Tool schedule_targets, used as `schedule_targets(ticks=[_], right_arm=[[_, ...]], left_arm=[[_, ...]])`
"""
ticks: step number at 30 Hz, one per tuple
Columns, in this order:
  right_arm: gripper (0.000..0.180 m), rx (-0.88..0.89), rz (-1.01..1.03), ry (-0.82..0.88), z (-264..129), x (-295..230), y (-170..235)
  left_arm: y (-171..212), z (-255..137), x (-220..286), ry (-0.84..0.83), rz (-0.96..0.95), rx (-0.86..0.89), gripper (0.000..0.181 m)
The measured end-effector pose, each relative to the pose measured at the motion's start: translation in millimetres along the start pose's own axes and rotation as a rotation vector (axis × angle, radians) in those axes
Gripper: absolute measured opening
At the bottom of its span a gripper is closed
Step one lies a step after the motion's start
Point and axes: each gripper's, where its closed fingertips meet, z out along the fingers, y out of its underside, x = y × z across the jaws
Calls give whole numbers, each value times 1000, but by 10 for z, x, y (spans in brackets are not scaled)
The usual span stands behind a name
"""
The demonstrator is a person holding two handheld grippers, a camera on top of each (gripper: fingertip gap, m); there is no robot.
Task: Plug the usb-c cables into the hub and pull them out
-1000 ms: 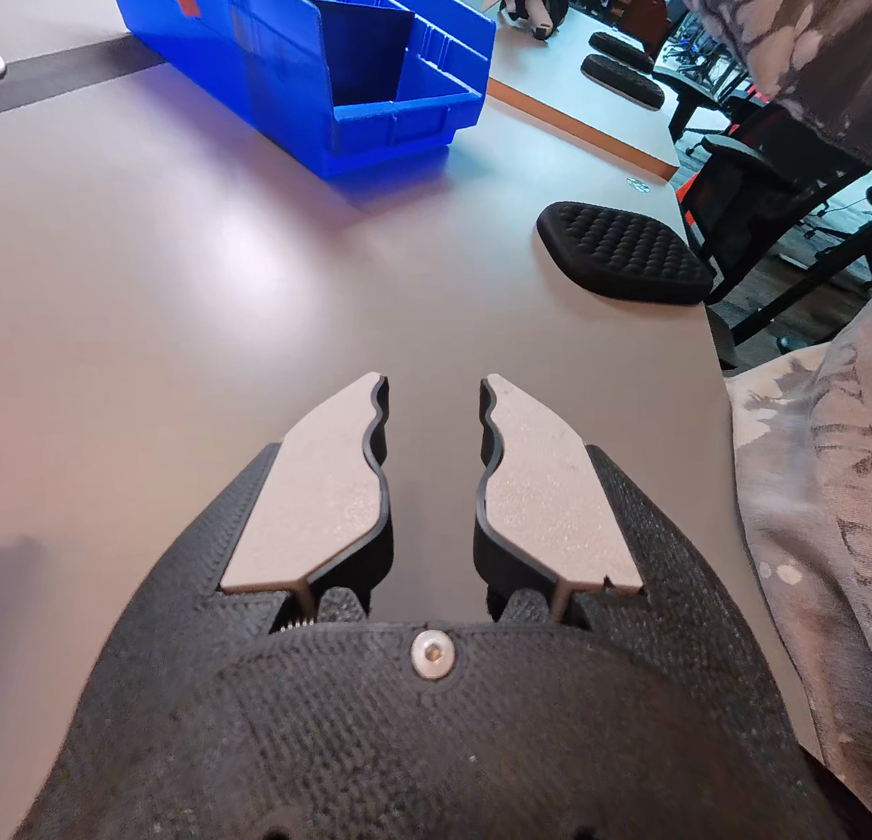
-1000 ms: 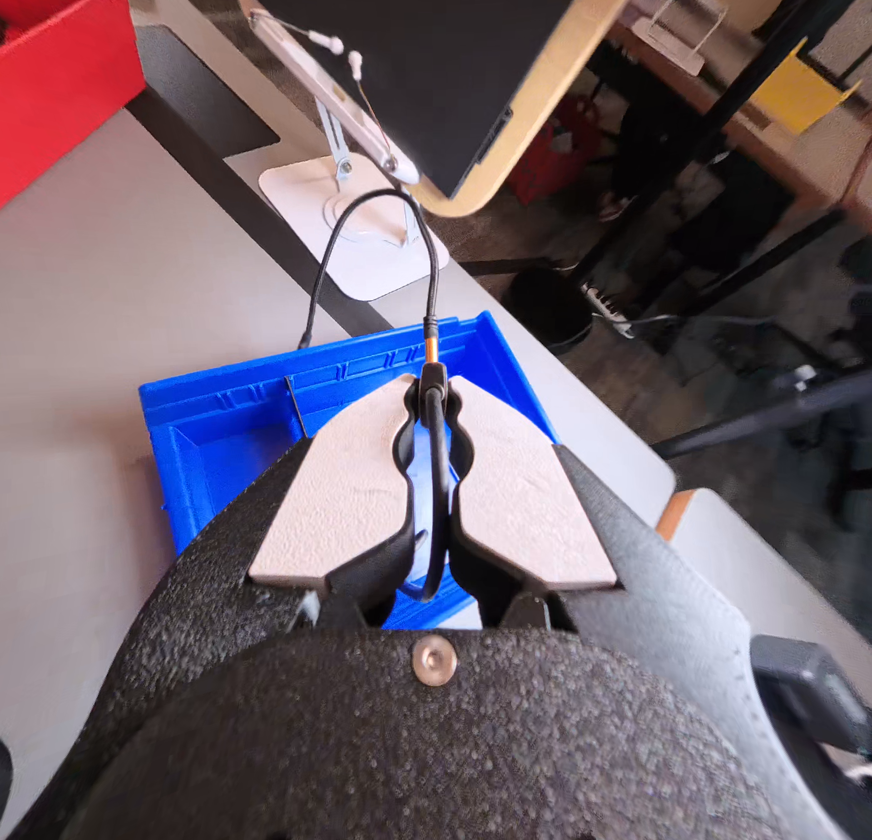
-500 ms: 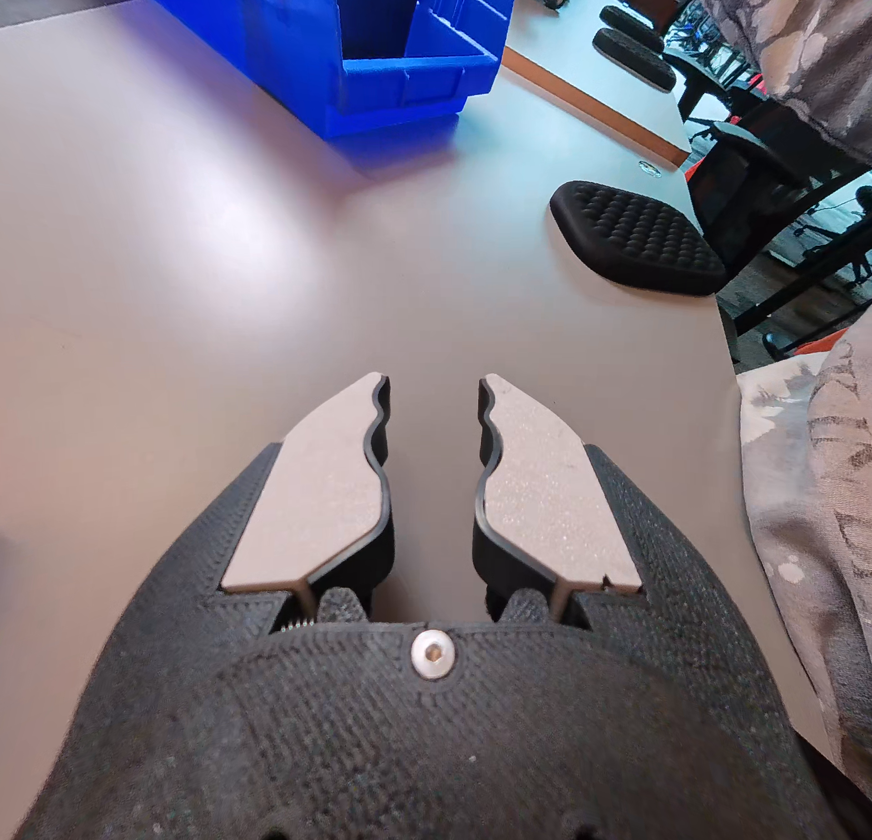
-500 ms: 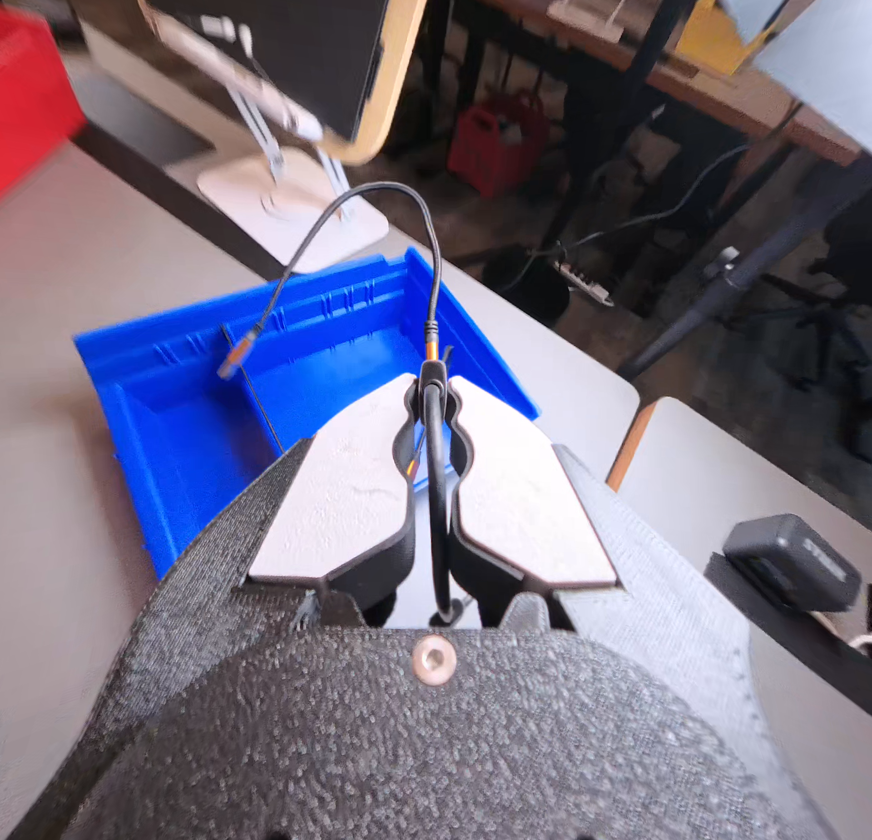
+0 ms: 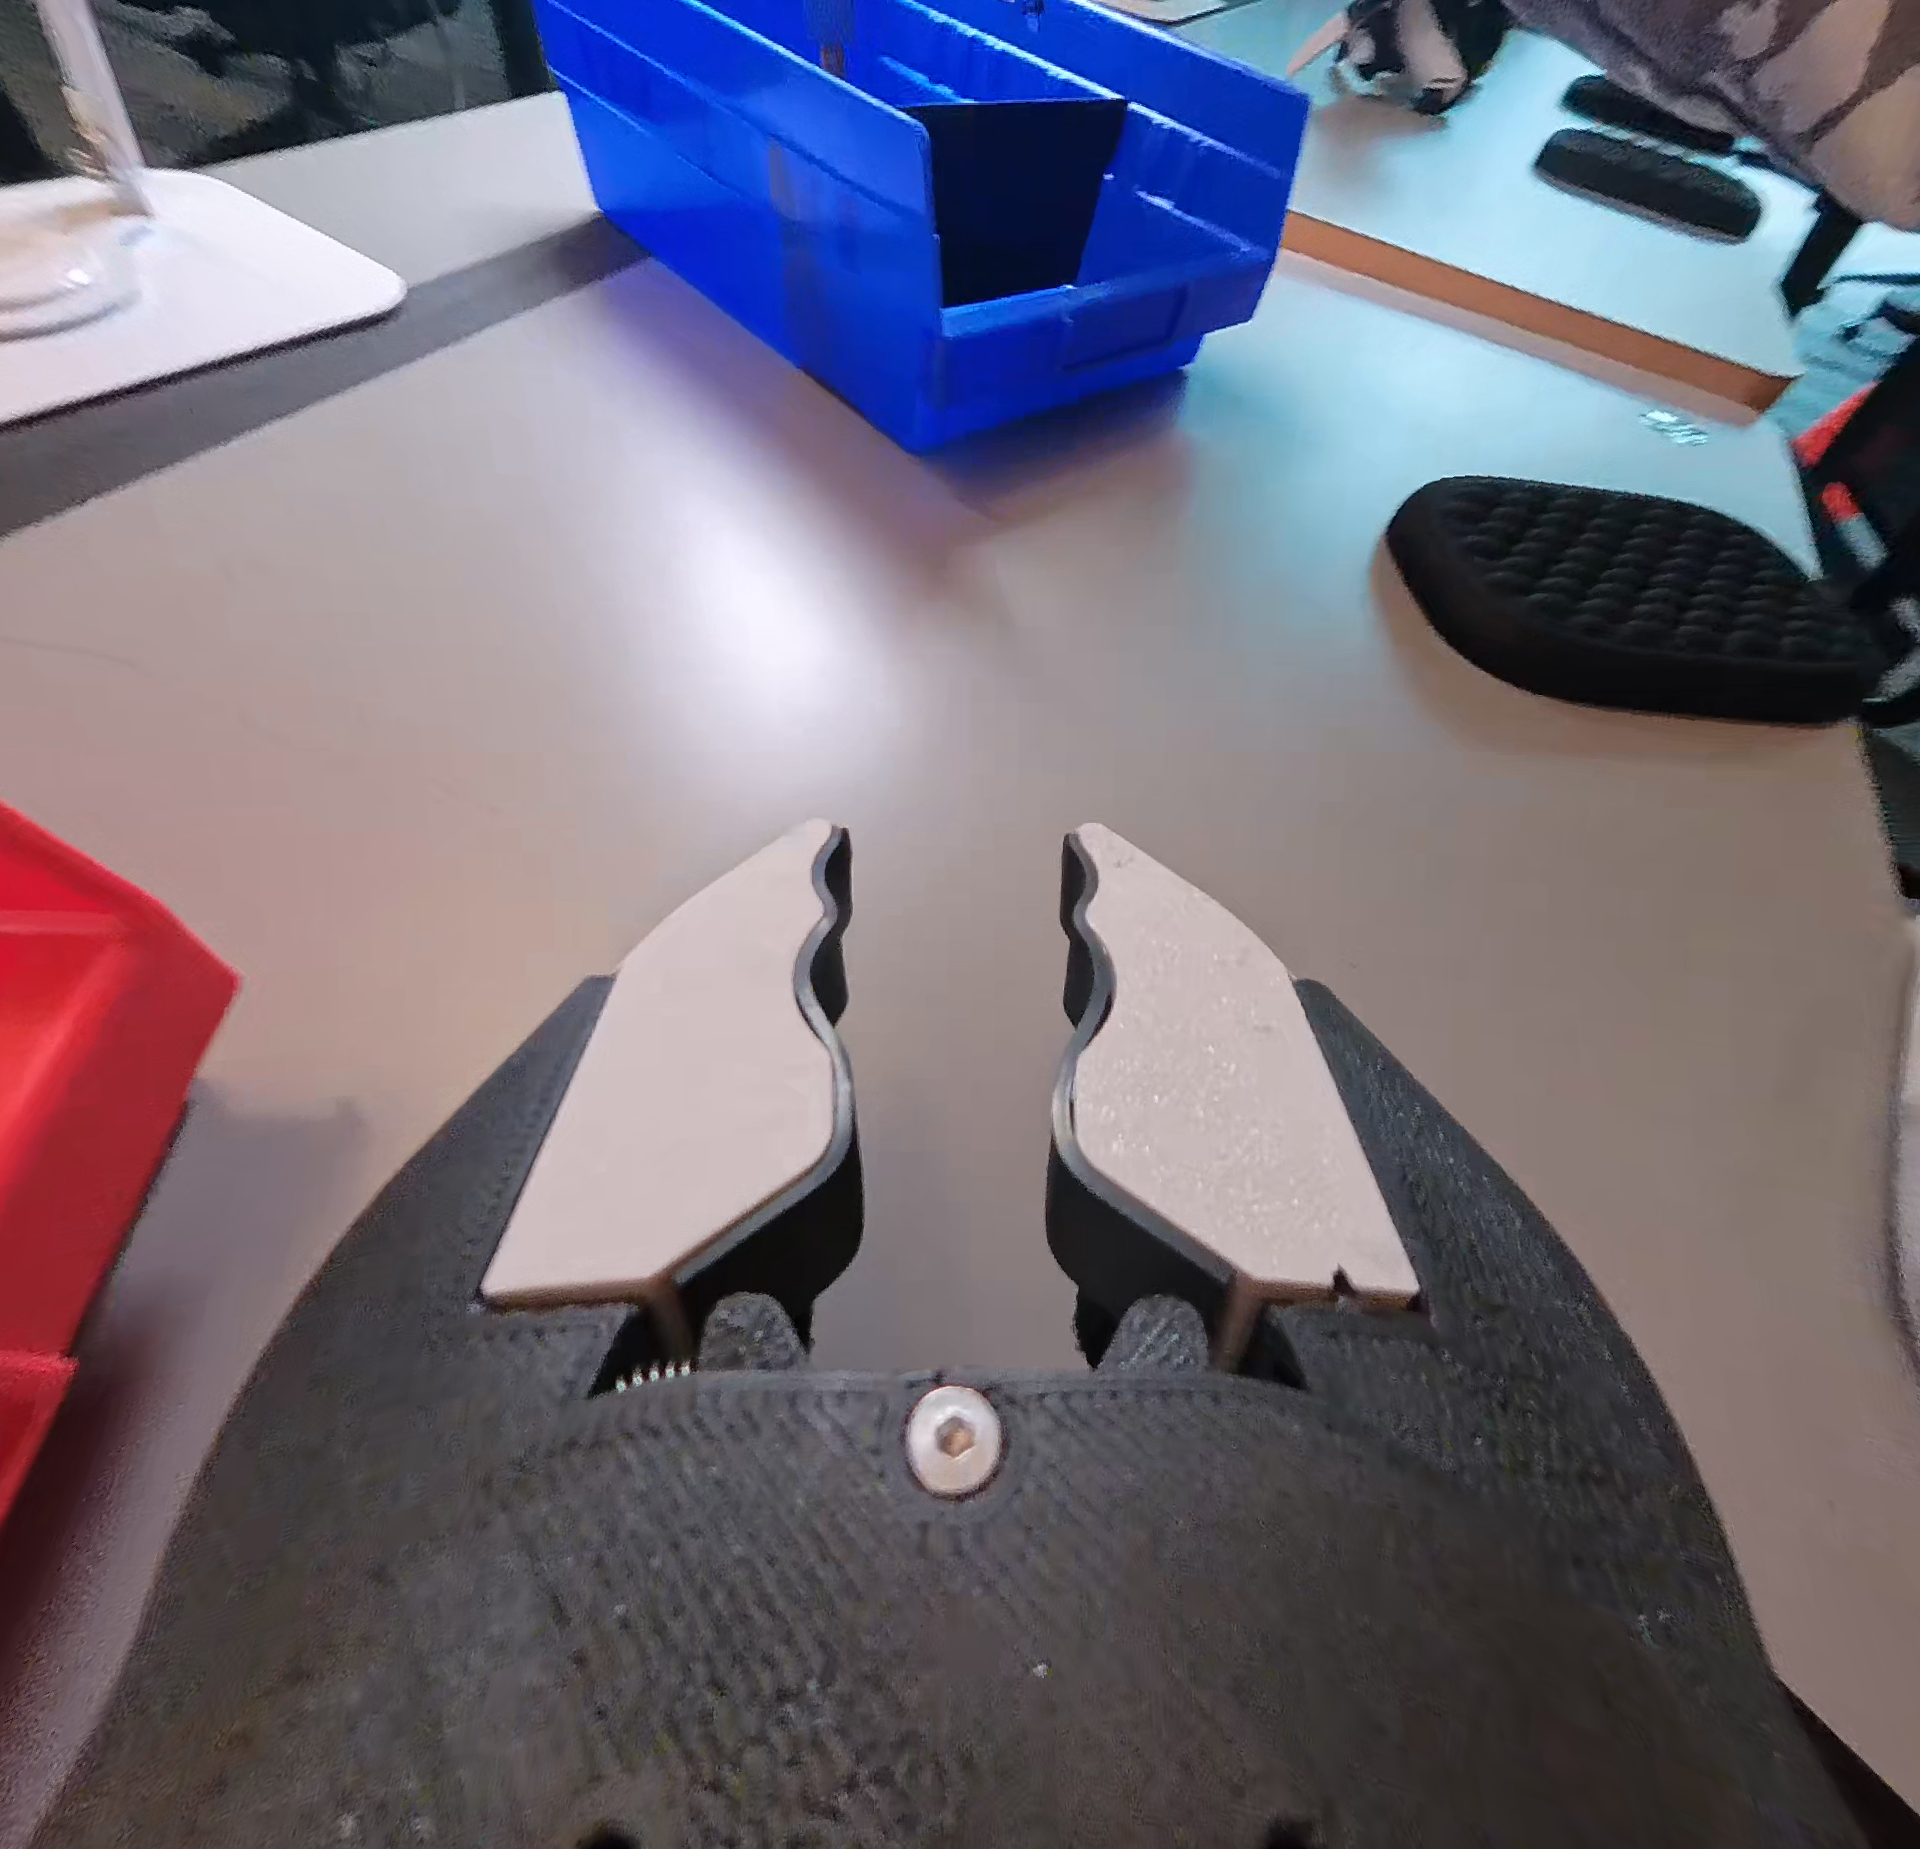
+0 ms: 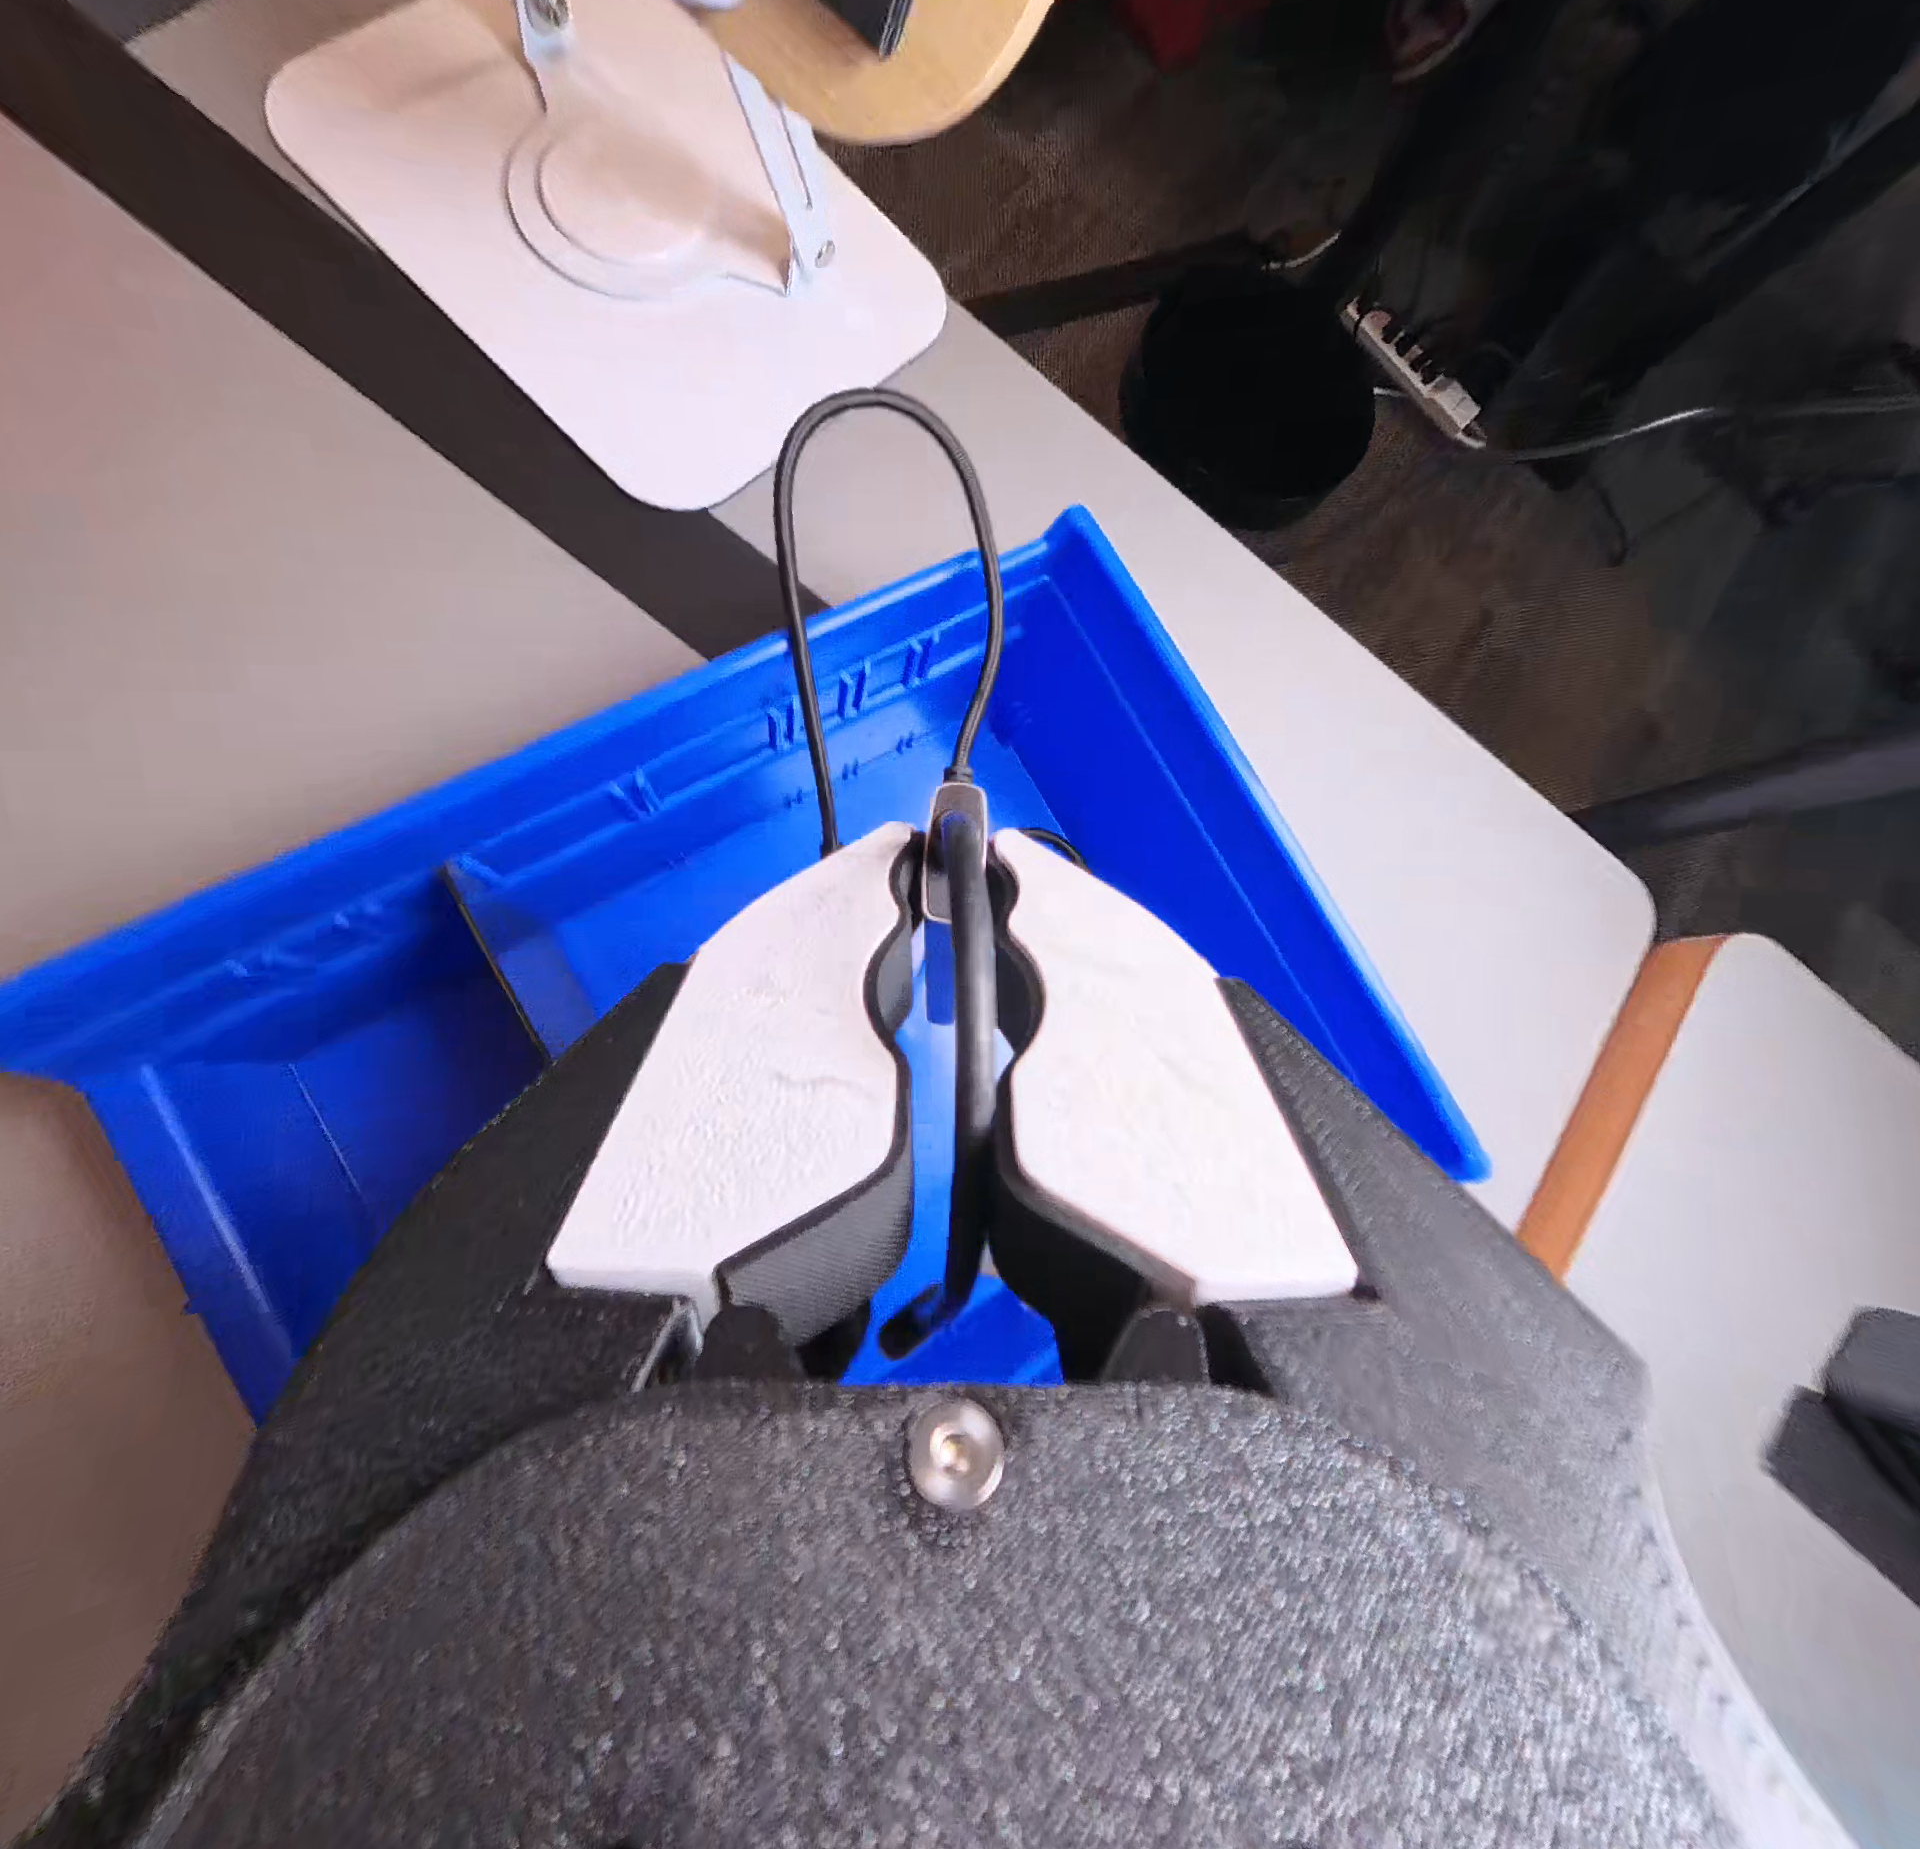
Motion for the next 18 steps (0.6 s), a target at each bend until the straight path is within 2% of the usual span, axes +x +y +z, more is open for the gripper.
schedule_targets(ticks=[4,10,14,18], right_arm=[[11,70,47,24,147,-6,-91],[14,108,-14,103,198,23,183],[23,-35,-97,168,122,122,511],[40,-69,-18,193,-68,299,636]], left_arm=[[-32,-43,-74,-116,34,-20,40],[-150,-124,-37,-220,62,-28,40],[-195,-114,63,-211,91,-24,40],[-159,-75,82,-212,115,-38,40]])
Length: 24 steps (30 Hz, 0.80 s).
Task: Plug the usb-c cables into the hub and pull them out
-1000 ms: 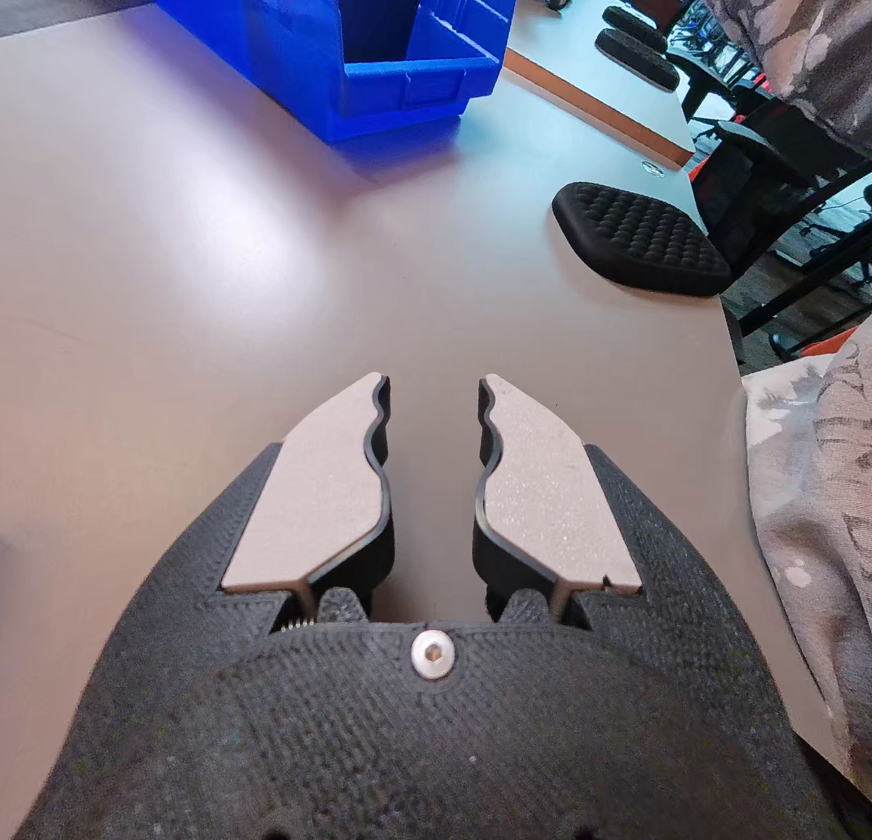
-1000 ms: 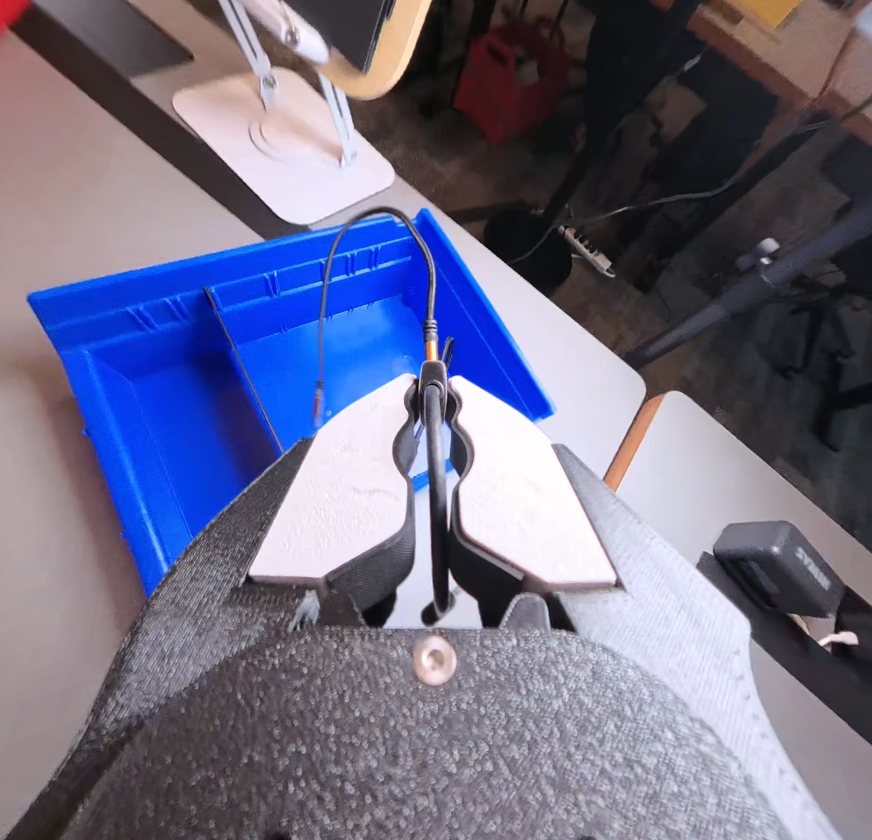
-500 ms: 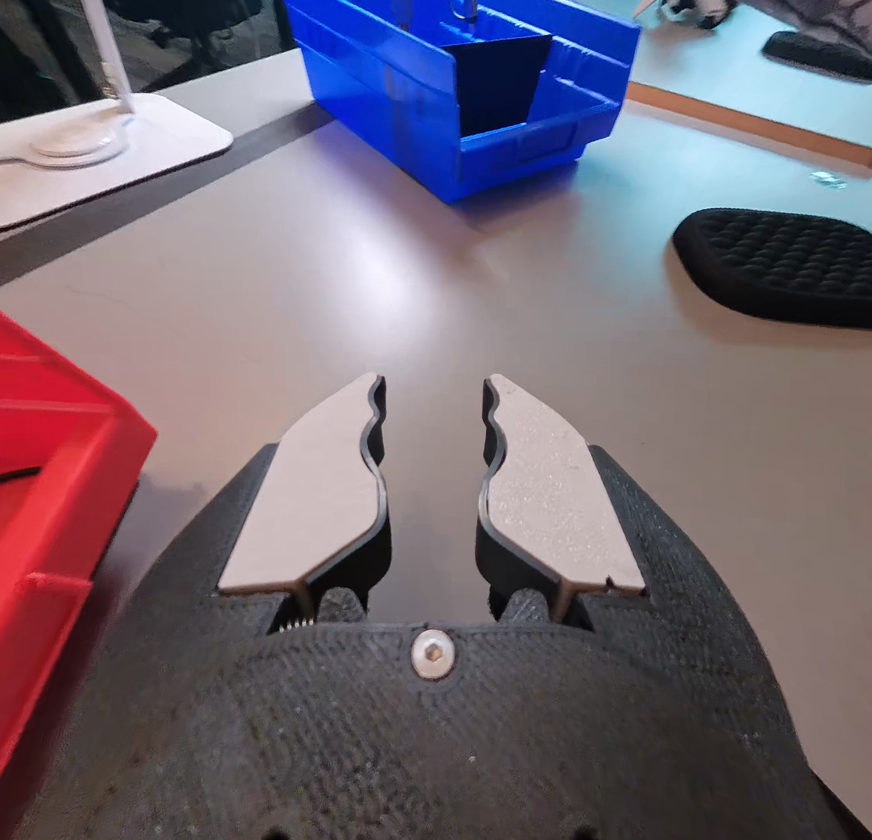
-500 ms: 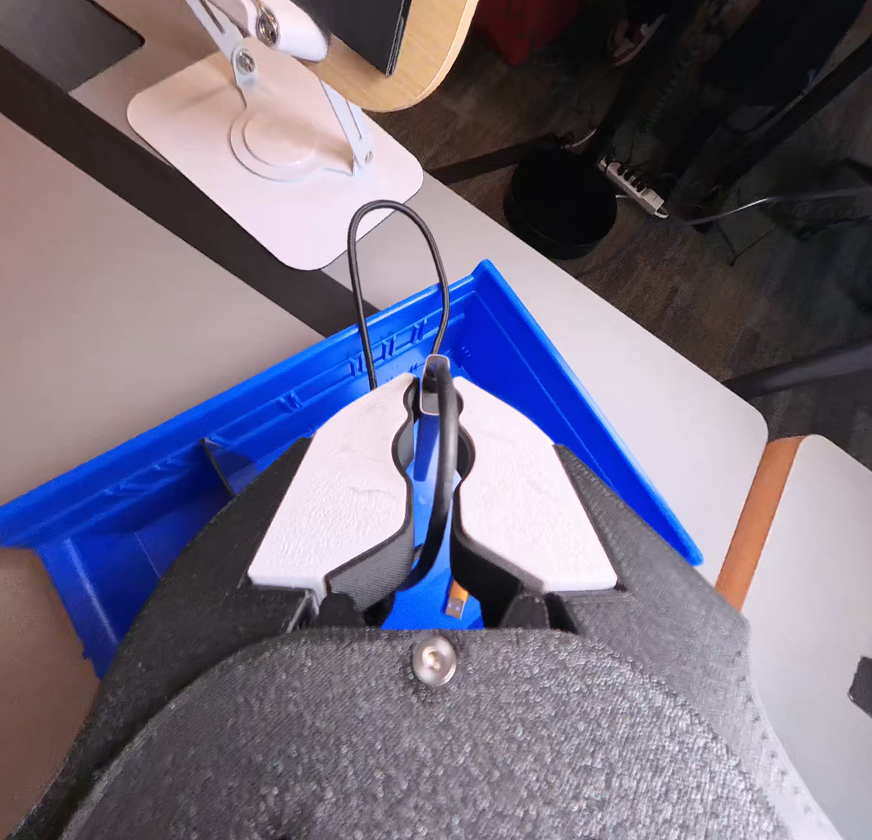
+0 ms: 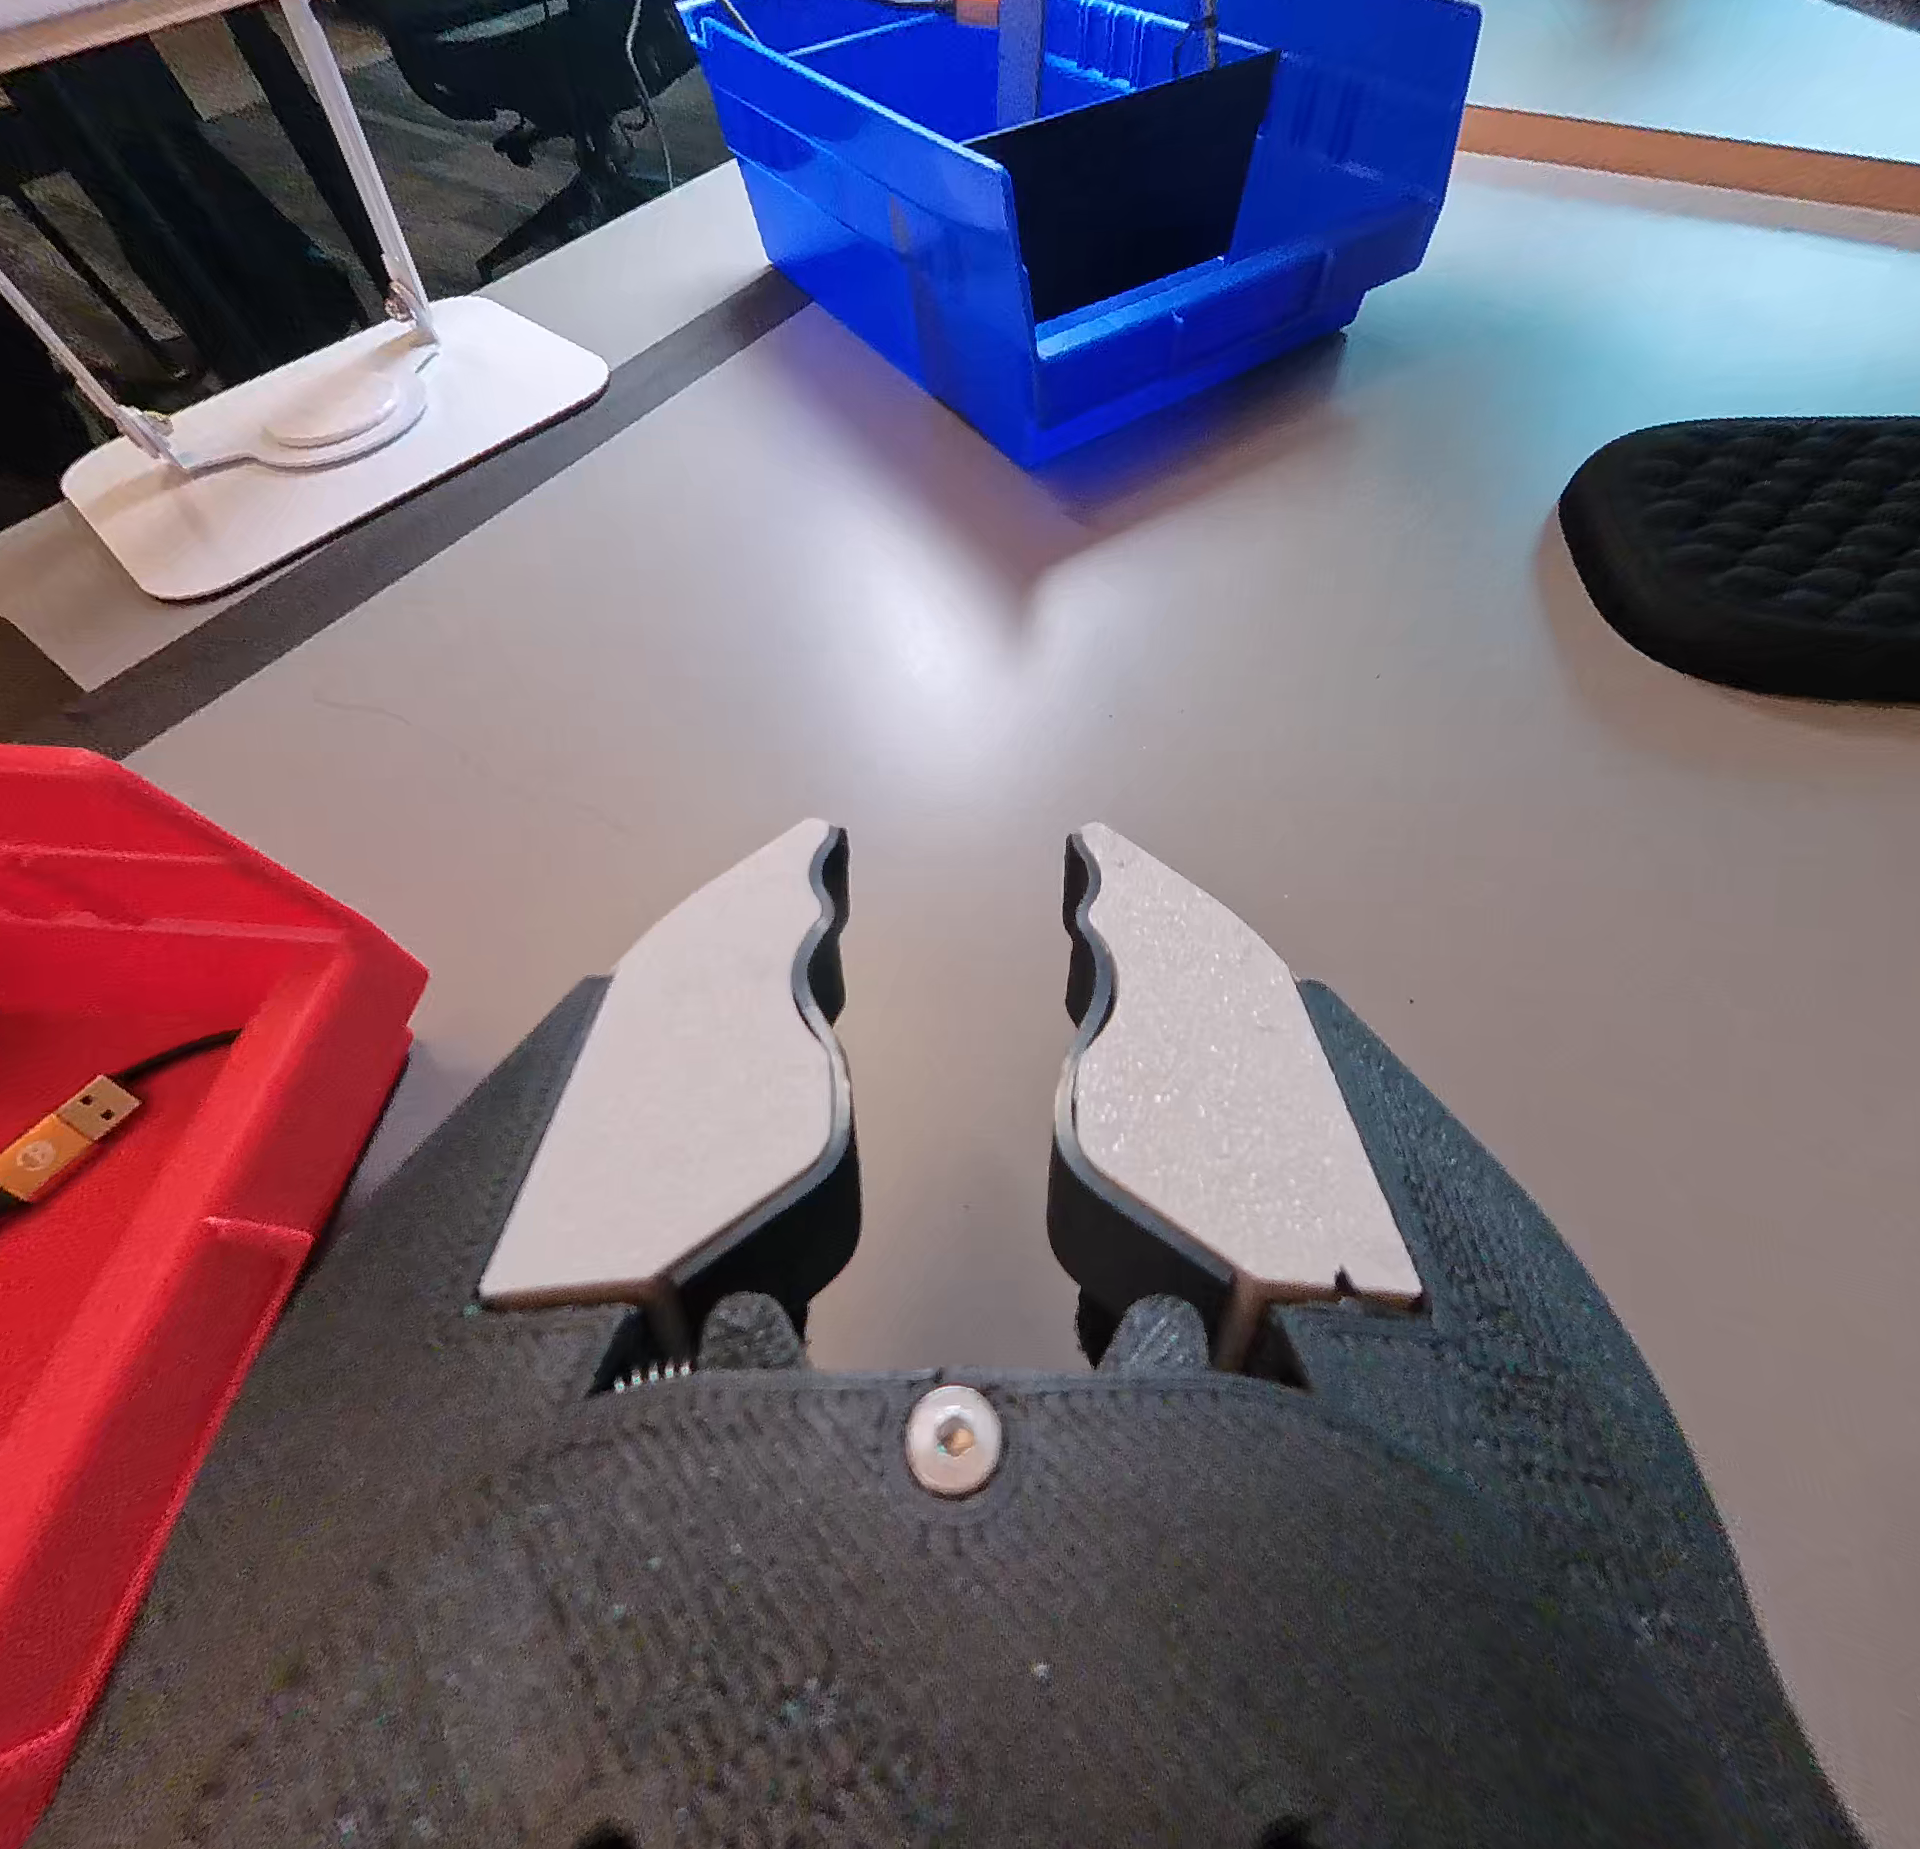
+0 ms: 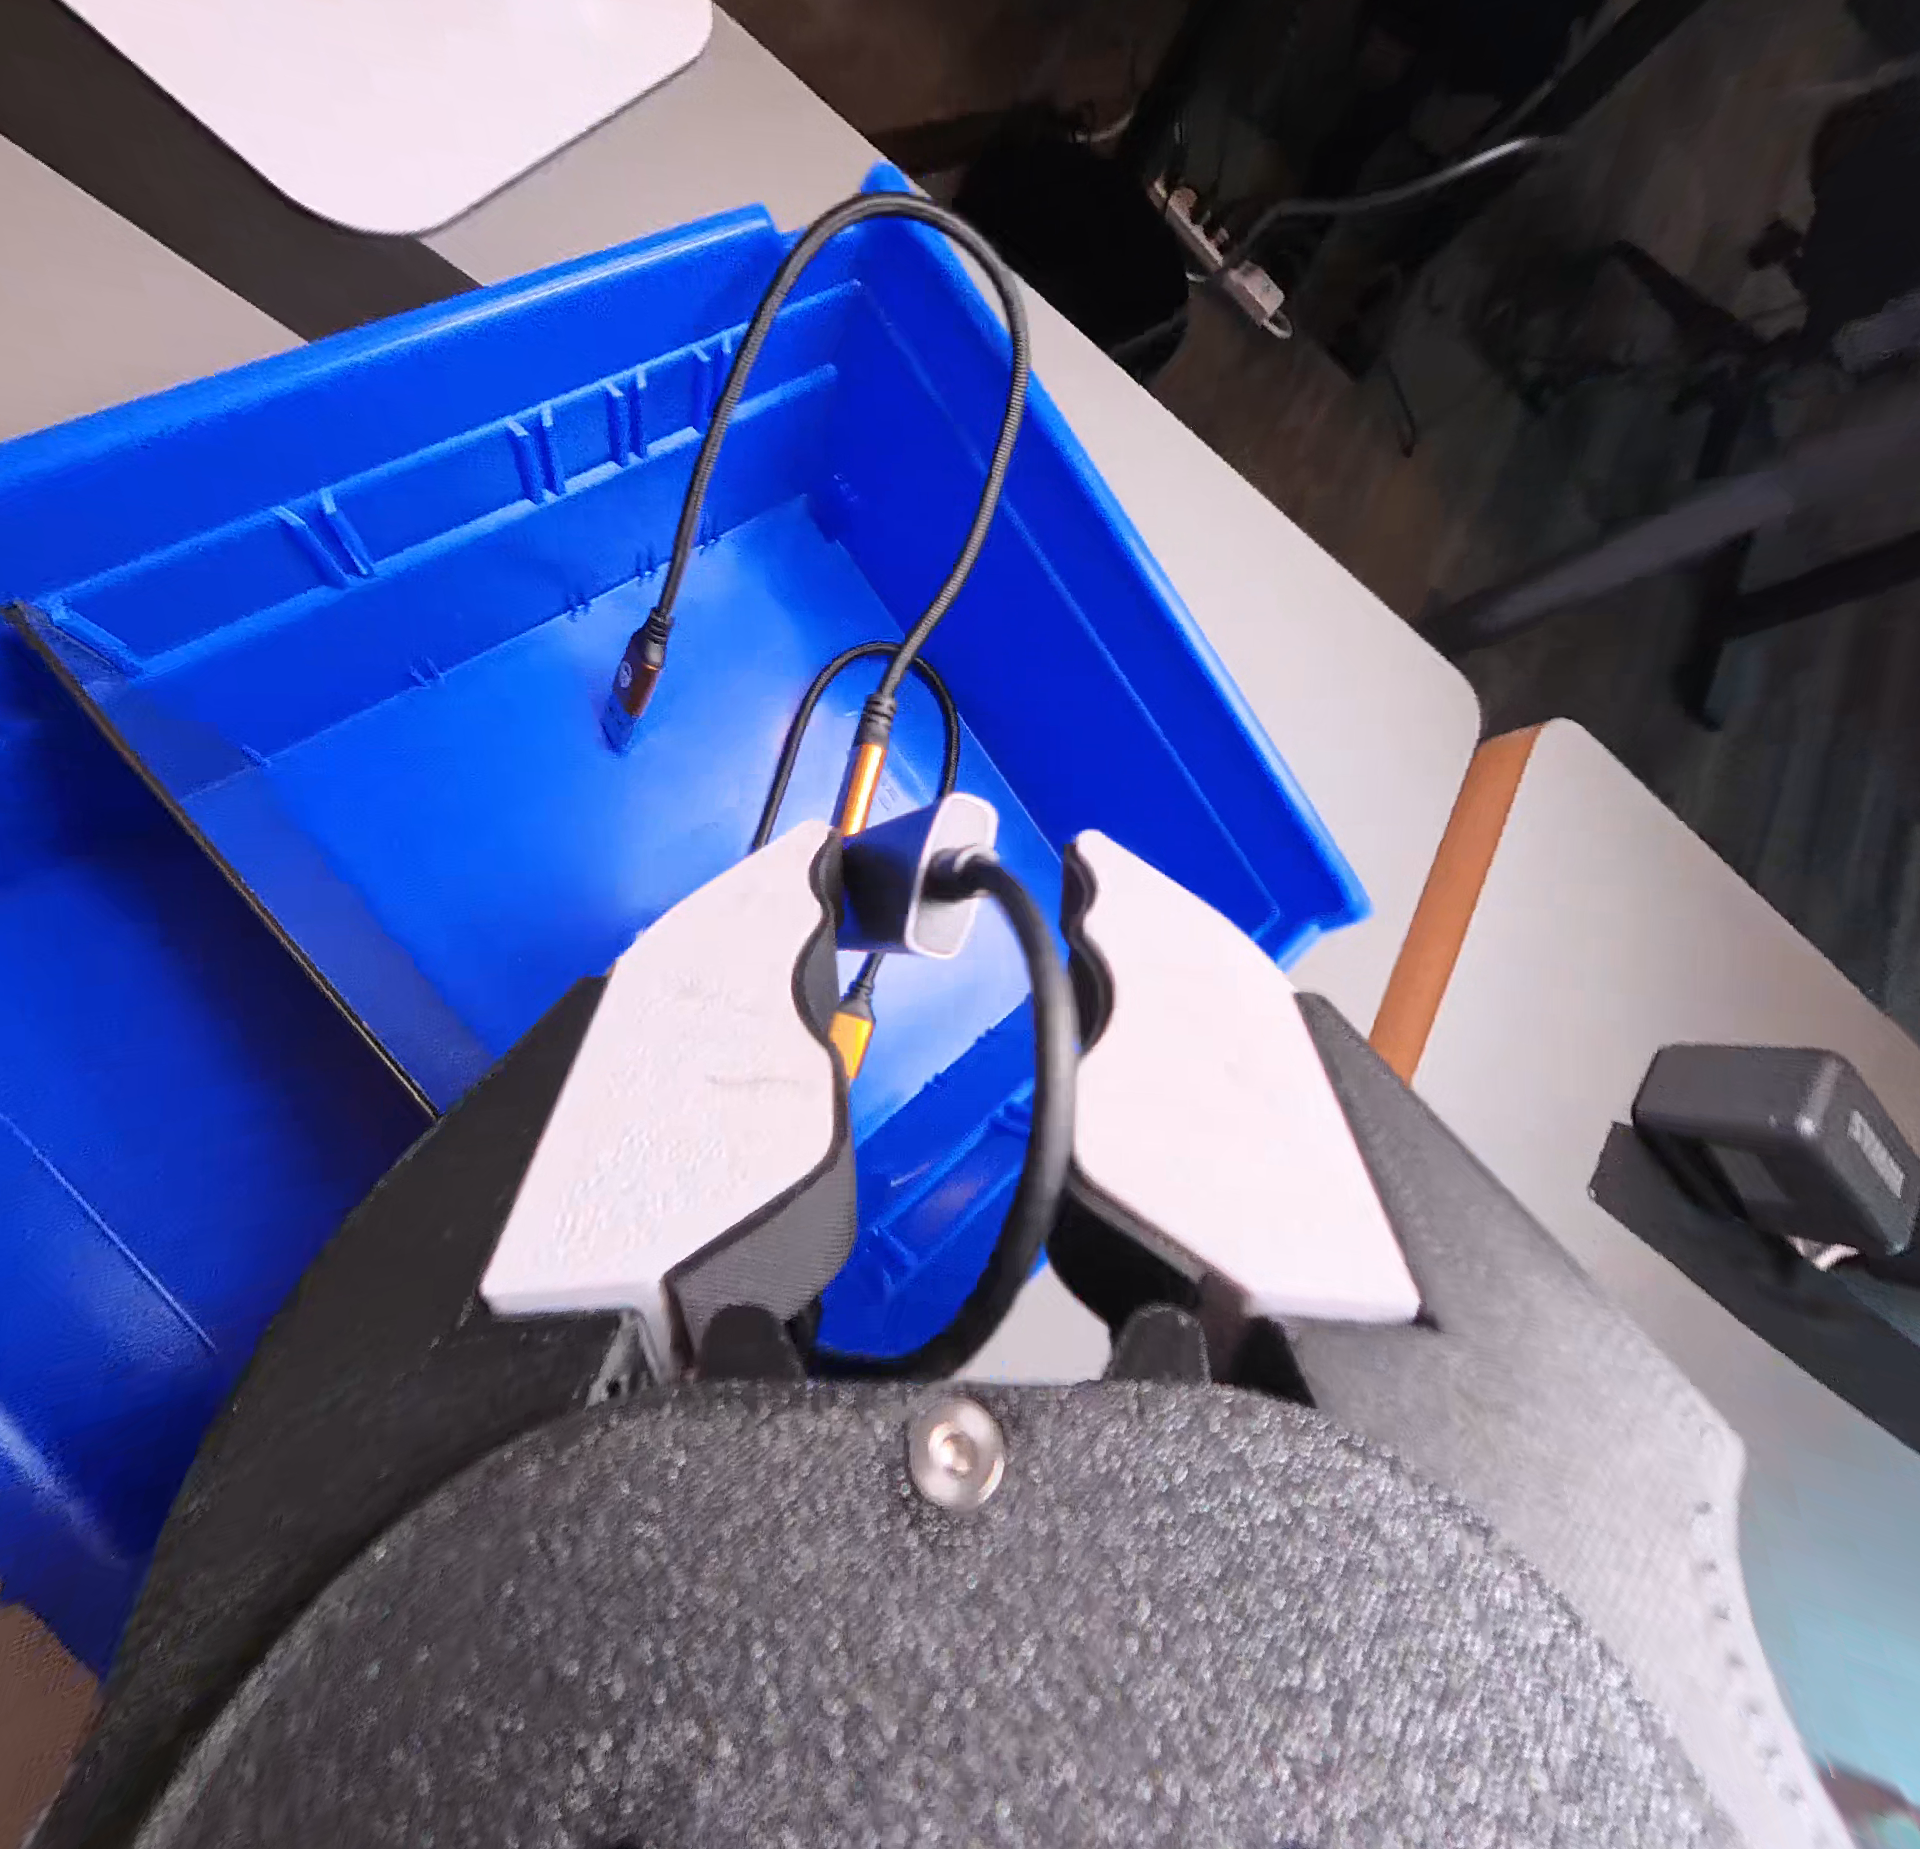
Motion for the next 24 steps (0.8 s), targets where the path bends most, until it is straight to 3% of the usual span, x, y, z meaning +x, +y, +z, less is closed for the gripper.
schedule_targets(ticks=[4,12,18,24], right_arm=[[53,66,58,-6,-253,166,-72],[51,211,-1,77,-888,351,-401],[45,570,17,-1,-1506,-467,-622],[41,749,105,-278,-1699,-1697,-340]], left_arm=[[10,23,6,9,-14,-2,40],[39,64,-9,6,-23,-13,41],[-7,-5,-155,-37,-37,6,41],[-210,-435,-818,-202,-92,32,43]])
